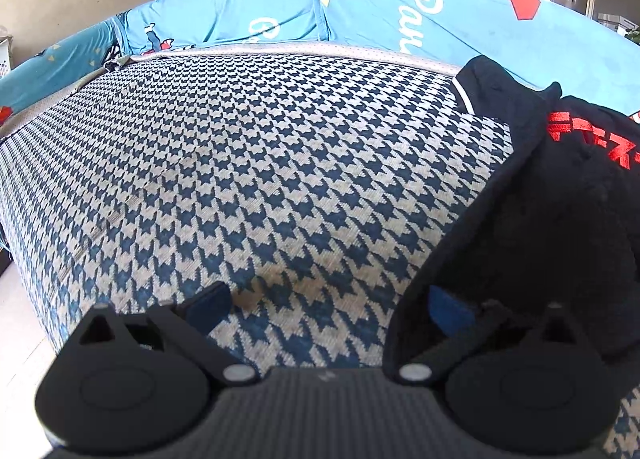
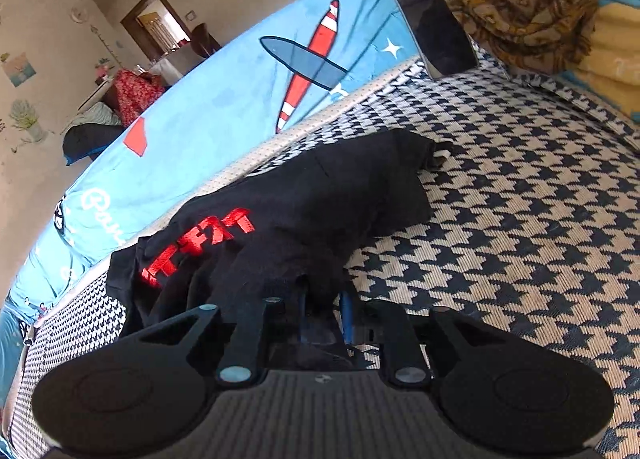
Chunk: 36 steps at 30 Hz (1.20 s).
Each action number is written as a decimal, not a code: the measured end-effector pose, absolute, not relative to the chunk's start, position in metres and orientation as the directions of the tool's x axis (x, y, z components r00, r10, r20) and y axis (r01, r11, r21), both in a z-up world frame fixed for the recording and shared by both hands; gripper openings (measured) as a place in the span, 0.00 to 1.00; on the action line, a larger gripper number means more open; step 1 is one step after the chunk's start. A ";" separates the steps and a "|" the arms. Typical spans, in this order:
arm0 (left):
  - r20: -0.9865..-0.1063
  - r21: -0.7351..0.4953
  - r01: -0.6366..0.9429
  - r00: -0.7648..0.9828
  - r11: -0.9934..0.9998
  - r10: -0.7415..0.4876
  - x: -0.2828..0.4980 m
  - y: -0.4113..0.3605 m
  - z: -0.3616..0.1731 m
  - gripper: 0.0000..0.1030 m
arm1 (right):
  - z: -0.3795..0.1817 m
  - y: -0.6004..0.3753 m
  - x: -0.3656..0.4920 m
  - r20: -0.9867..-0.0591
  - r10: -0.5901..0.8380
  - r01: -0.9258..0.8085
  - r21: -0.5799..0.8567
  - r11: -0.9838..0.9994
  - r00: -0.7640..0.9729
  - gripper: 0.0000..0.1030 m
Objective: Fold clothes
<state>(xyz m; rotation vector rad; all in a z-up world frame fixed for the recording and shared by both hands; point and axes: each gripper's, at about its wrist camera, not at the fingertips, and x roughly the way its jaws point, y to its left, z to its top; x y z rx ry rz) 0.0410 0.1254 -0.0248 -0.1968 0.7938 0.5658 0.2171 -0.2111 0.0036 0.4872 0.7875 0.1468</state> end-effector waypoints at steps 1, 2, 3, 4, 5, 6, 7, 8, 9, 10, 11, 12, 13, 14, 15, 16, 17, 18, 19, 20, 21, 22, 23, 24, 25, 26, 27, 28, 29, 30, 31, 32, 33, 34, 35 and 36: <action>-0.719 0.045 -0.547 0.563 0.836 0.407 0.041 0.125 -0.025 1.00 | 0.004 -0.215 0.216 -0.641 0.307 0.058 0.482 0.874 0.703 0.27; -0.718 0.046 -0.547 0.564 0.836 0.408 0.041 0.125 -0.025 1.00 | 0.006 -0.218 0.215 -0.637 0.309 0.056 0.486 0.872 0.707 0.29; -0.719 0.042 -0.549 0.564 0.835 0.407 0.040 0.126 -0.025 1.00 | 0.009 -0.221 0.212 -0.631 0.308 0.050 0.482 0.875 0.713 0.31; -0.720 0.038 -0.551 0.564 0.834 0.405 0.040 0.127 -0.025 1.00 | 0.012 -0.223 0.209 -0.623 0.299 0.041 0.470 0.882 0.723 0.33; -0.721 0.034 -0.553 0.564 0.833 0.404 0.039 0.127 -0.024 1.00 | 0.014 -0.225 0.206 -0.620 0.288 0.033 0.452 0.891 0.730 0.35; -0.722 0.030 -0.556 0.563 0.831 0.402 0.039 0.128 -0.024 1.00 | 0.017 -0.228 0.203 -0.618 0.277 0.026 0.435 0.900 0.736 0.36; -0.723 0.025 -0.560 0.561 0.828 0.402 0.037 0.129 -0.022 1.00 | 0.018 -0.230 0.200 -0.620 0.269 0.020 0.418 0.908 0.737 0.38; -0.724 0.022 -0.563 0.561 0.826 0.402 0.035 0.129 -0.021 1.00 | 0.019 -0.232 0.198 -0.623 0.262 0.013 0.401 0.916 0.737 0.39; -0.723 0.021 -0.564 0.562 0.826 0.402 0.033 0.128 -0.019 1.00 | 0.020 -0.235 0.196 -0.627 0.259 0.004 0.386 0.922 0.735 0.39; -0.721 0.018 -0.561 0.566 0.828 0.400 0.031 0.127 -0.017 1.00 | 0.021 -0.237 0.194 -0.631 0.257 -0.005 0.373 0.928 0.732 0.39; -0.716 0.014 -0.553 0.576 0.833 0.394 0.028 0.125 -0.014 1.00 | 0.021 -0.240 0.191 -0.634 0.255 -0.014 0.358 0.934 0.730 0.41; -0.711 0.009 -0.546 0.586 0.838 0.389 0.025 0.123 -0.011 1.00 | 0.021 -0.242 0.190 -0.638 0.252 -0.025 0.342 0.939 0.728 0.42; -0.706 0.005 -0.538 0.595 0.843 0.384 0.022 0.120 -0.008 1.00 | 0.021 -0.243 0.188 -0.643 0.246 -0.032 0.325 0.945 0.725 0.44; -0.701 0.000 -0.530 0.605 0.848 0.378 0.019 0.118 -0.006 1.00 | 0.020 -0.245 0.187 -0.650 0.240 -0.037 0.310 0.950 0.721 0.46; -0.696 -0.003 -0.521 0.614 0.853 0.372 0.017 0.116 -0.003 1.00 | 0.018 -0.245 0.188 -0.659 0.239 -0.042 0.300 0.953 0.713 0.46; -0.691 -0.005 -0.511 0.623 0.860 0.366 0.014 0.113 -0.001 1.00 | 0.016 -0.246 0.188 -0.667 0.238 -0.048 0.290 0.956 0.706 0.47; -0.688 -0.004 -0.498 0.631 0.867 0.359 0.012 0.109 0.000 1.00 | 0.014 -0.246 0.188 -0.676 0.237 -0.053 0.281 0.958 0.698 0.47; -0.688 -0.002 -0.485 0.635 0.874 0.351 0.009 0.106 -0.001 1.00 | 0.011 -0.247 0.188 -0.685 0.237 -0.059 0.274 0.960 0.689 0.48; -0.689 0.000 -0.474 0.638 0.881 0.343 0.007 0.102 -0.002 1.00 | 0.008 -0.246 0.189 -0.692 0.244 -0.063 0.276 0.959 0.679 0.49; -0.692 -0.001 -0.460 0.642 0.888 0.332 0.005 0.098 -0.003 1.00 | 0.006 -0.245 0.190 -0.699 0.252 -0.067 0.281 0.957 0.669 0.50; -0.694 -0.004 -0.446 0.646 0.895 0.319 0.003 0.093 -0.005 1.00 | 0.003 -0.244 0.192 -0.703 0.264 -0.072 0.290 0.954 0.661 0.50; -0.696 -0.009 -0.431 0.651 0.903 0.304 0.001 0.090 -0.006 1.00 | 0.000 -0.242 0.193 -0.705 0.276 -0.078 0.300 0.951 0.653 0.50; -0.697 -0.012 -0.414 0.656 0.910 0.289 -0.001 0.086 -0.008 1.00 | -0.002 -0.239 0.194 -0.704 0.287 -0.084 0.309 0.947 0.650 0.51; -0.697 -0.009 -0.400 0.660 0.917 0.281 -0.002 0.082 -0.009 1.00 | -0.004 -0.237 0.196 -0.701 0.292 -0.089 0.311 0.946 0.650 0.52; -0.695 0.000 -0.386 0.664 0.923 0.277 -0.003 0.078 -0.010 1.00 | -0.005 -0.233 0.197 -0.699 0.288 -0.094 0.302 0.949 0.655 0.55; -0.692 0.008 -0.373 0.668 0.928 0.275 -0.003 0.075 -0.011 1.00 | -0.006 -0.230 0.198 -0.697 0.284 -0.099 0.293 0.951 0.659 0.56; -0.689 0.016 -0.364 0.671 0.931 0.274 -0.003 0.073 -0.012 1.00 | -0.007 -0.227 0.199 -0.695 0.279 -0.104 0.284 0.953 0.663 0.57; -0.685 0.023 -0.354 0.675 0.935 0.273 -0.003 0.071 -0.012 1.00 | -0.008 -0.223 0.200 -0.692 0.275 -0.109 0.275 0.955 0.667 0.58; -0.683 0.029 -0.345 0.679 0.938 0.271 -0.003 0.070 -0.013 1.00 | -0.009 -0.220 0.201 -0.690 0.271 -0.113 0.266 0.957 0.671 0.59; -0.681 0.031 -0.338 0.682 0.941 0.268 -0.003 0.069 -0.013 1.00 | -0.010 -0.217 0.203 -0.688 0.267 -0.118 0.256 0.959 0.675 0.59; -0.679 0.030 -0.333 0.685 0.943 0.263 -0.003 0.068 -0.013 1.00 | -0.011 -0.213 0.204 -0.685 0.263 -0.123 0.247 0.961 0.679 0.60; -0.677 0.027 -0.326 0.689 0.945 0.258 -0.002 0.068 -0.013 1.00 | -0.011 -0.210 0.205 -0.683 0.259 -0.127 0.238 0.963 0.683 0.62; -0.677 0.024 -0.318 0.693 0.948 0.249 -0.002 0.067 -0.012 1.00 | -0.012 -0.207 0.206 -0.680 0.255 -0.132 0.228 0.965 0.687 0.63; -0.678 0.024 -0.308 0.694 0.951 0.243 -0.002 0.066 -0.013 1.00 | -0.013 -0.204 0.207 -0.677 0.251 -0.136 0.219 0.966 0.692 0.64; -0.679 0.030 -0.300 0.694 0.954 0.239 -0.001 0.065 -0.014 1.00 | -0.014 -0.200 0.208 -0.675 0.247 -0.140 0.209 0.968 0.696 0.64; -0.680 0.035 -0.291 0.694 0.956 0.236 0.000 0.064 -0.015 1.00 | -0.015 -0.197 0.210 -0.672 0.243 -0.145 0.200 0.969 0.700 0.64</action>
